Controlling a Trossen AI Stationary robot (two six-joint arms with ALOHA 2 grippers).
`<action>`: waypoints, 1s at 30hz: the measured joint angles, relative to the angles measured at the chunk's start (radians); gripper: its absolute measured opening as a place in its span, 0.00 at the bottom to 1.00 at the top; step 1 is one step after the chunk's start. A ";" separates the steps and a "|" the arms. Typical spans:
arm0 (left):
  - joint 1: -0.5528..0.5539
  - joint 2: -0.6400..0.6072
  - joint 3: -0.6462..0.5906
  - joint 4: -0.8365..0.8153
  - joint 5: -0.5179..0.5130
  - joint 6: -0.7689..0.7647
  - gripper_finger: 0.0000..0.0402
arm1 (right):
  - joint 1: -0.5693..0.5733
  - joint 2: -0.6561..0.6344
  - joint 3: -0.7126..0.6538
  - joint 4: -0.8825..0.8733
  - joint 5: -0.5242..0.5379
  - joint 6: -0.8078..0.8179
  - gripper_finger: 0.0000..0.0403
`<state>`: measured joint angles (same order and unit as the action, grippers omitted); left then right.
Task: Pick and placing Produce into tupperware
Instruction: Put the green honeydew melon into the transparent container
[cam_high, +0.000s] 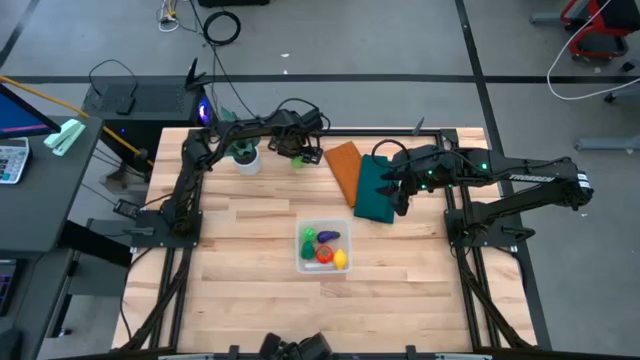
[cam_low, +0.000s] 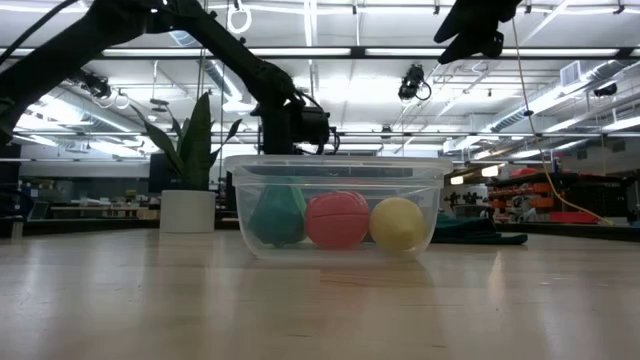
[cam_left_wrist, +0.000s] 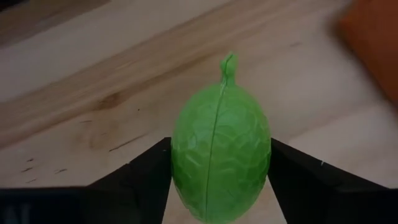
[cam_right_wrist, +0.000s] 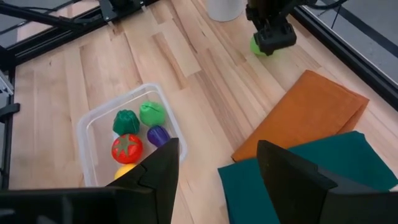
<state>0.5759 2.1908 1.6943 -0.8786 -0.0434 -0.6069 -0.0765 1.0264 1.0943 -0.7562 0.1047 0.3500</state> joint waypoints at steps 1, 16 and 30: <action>-0.005 -0.010 0.000 -0.001 0.003 0.014 0.61 | 0.000 0.000 0.000 -0.005 0.000 0.000 0.44; -0.134 -0.232 0.000 -0.019 0.015 0.043 0.59 | 0.000 -0.005 0.000 -0.064 0.000 -0.020 0.44; -0.411 -0.295 0.002 -0.064 0.025 -0.004 0.59 | 0.000 -0.086 0.000 -0.095 0.025 -0.011 0.44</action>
<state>0.1646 1.8959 1.6958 -0.9426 -0.0180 -0.6106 -0.0765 0.9402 1.0946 -0.8509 0.1302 0.3389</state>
